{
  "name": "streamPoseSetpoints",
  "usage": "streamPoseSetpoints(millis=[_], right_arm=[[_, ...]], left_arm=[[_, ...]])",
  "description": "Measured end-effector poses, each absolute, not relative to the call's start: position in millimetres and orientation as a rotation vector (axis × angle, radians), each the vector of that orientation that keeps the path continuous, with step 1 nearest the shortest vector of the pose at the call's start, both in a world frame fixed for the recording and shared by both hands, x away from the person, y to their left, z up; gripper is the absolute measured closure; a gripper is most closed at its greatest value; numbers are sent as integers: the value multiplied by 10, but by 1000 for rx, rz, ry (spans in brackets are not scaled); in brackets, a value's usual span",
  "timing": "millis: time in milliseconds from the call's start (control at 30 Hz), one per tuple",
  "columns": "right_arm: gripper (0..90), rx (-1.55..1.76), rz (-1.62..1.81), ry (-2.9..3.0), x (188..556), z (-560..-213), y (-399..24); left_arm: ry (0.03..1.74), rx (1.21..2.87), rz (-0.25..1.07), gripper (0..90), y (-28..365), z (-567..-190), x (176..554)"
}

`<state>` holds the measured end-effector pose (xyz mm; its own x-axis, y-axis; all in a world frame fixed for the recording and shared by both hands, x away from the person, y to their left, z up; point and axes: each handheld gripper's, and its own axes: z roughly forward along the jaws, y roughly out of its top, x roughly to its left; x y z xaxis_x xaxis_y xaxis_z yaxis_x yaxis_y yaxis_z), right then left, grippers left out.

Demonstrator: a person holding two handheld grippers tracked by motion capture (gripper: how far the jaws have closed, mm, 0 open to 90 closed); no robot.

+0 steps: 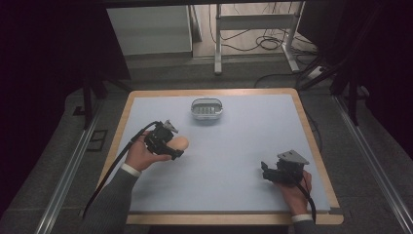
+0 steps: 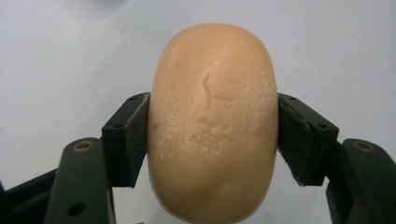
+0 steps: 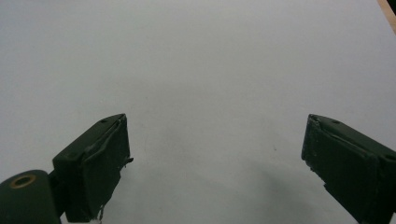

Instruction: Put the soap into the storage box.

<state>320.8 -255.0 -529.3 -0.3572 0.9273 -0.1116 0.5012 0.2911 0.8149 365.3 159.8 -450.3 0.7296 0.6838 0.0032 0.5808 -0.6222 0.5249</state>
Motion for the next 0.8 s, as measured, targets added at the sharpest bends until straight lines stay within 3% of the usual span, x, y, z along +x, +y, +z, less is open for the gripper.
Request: streamPoseSetpoints(millis=[800], right_arm=[[77, 1274, 938, 1969, 3207, -5293, -2555]], left_arm=[[995, 2406, 294, 325, 1637, -4466, 3942]])
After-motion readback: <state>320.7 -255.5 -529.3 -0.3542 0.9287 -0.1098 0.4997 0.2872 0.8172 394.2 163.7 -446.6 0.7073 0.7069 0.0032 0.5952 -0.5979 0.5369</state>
